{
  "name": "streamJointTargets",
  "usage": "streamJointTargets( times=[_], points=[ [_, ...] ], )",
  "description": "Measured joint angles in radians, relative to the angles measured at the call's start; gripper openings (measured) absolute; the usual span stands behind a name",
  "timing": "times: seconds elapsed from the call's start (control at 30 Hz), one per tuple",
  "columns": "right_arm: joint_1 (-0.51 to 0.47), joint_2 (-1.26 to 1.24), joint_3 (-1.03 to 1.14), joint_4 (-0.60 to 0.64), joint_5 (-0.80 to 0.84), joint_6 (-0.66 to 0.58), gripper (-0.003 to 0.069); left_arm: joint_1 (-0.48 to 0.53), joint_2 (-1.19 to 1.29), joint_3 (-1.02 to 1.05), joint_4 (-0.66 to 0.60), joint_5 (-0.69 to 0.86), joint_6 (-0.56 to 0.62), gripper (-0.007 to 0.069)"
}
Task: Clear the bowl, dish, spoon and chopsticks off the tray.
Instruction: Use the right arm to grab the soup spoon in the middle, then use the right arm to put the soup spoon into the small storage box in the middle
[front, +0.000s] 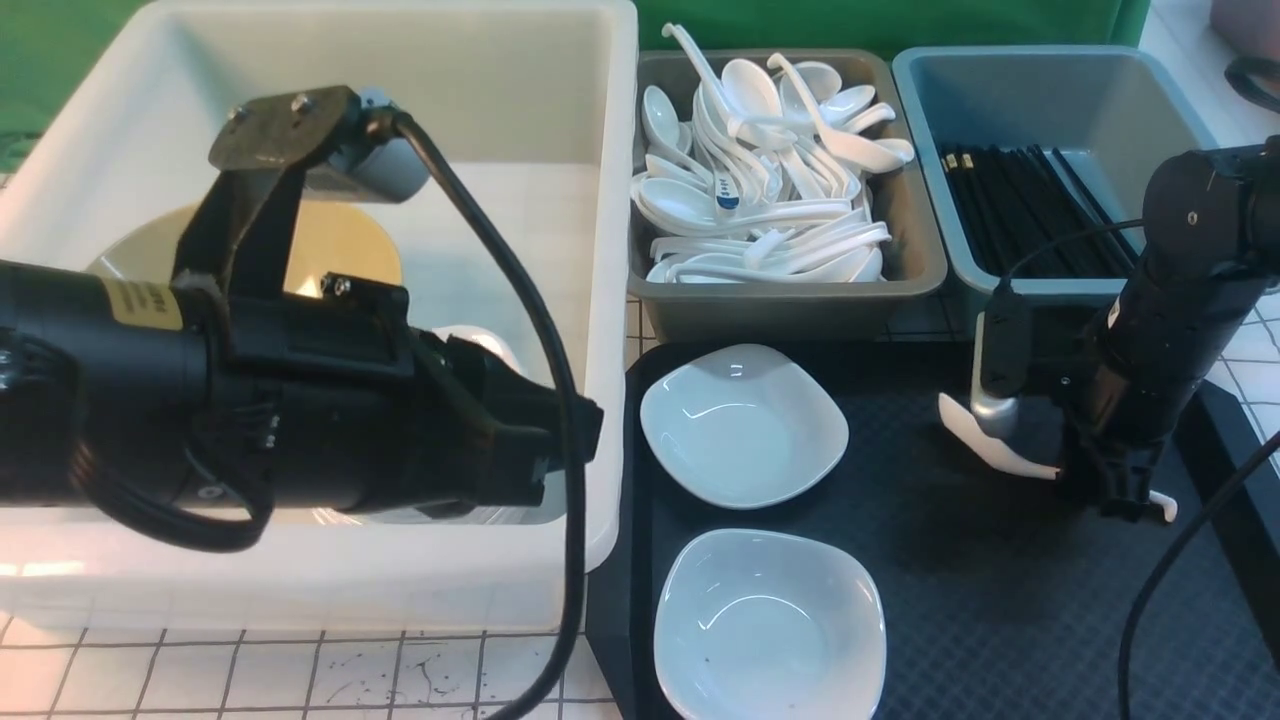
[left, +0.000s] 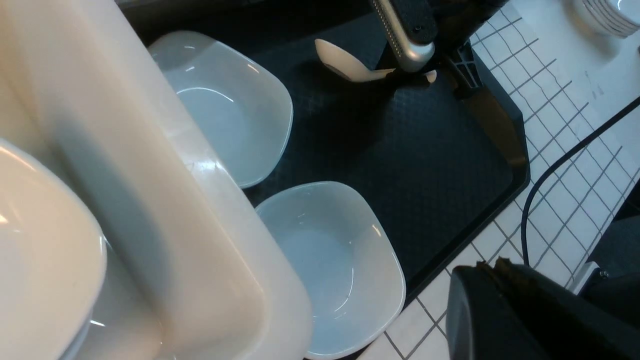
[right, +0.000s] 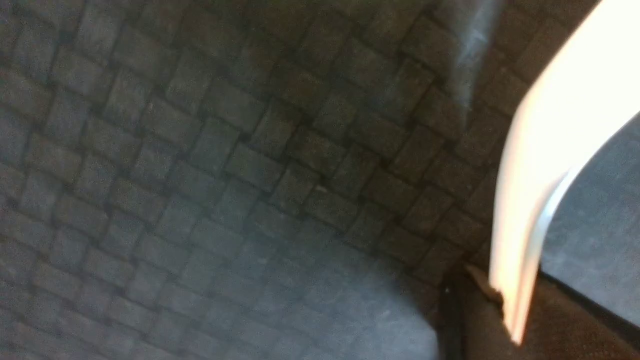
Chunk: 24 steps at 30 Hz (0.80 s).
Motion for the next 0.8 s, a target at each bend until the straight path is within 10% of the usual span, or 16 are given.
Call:
streamJointTargets(
  times=[0.47, 0.8],
  points=[
    [0.024, -0.339, -0.018, 0.165, 0.115, 0.438, 0.0127, 0.0, -0.021, 0.0, -0.122, -0.129, 0.105, 0.0],
    [0.061, -0.041, -0.532, 0.367, 0.005, 0.501, 0.0127, 0.0, -0.05, 0.0, -0.315, -0.326, 0.265, 0.0]
  ],
)
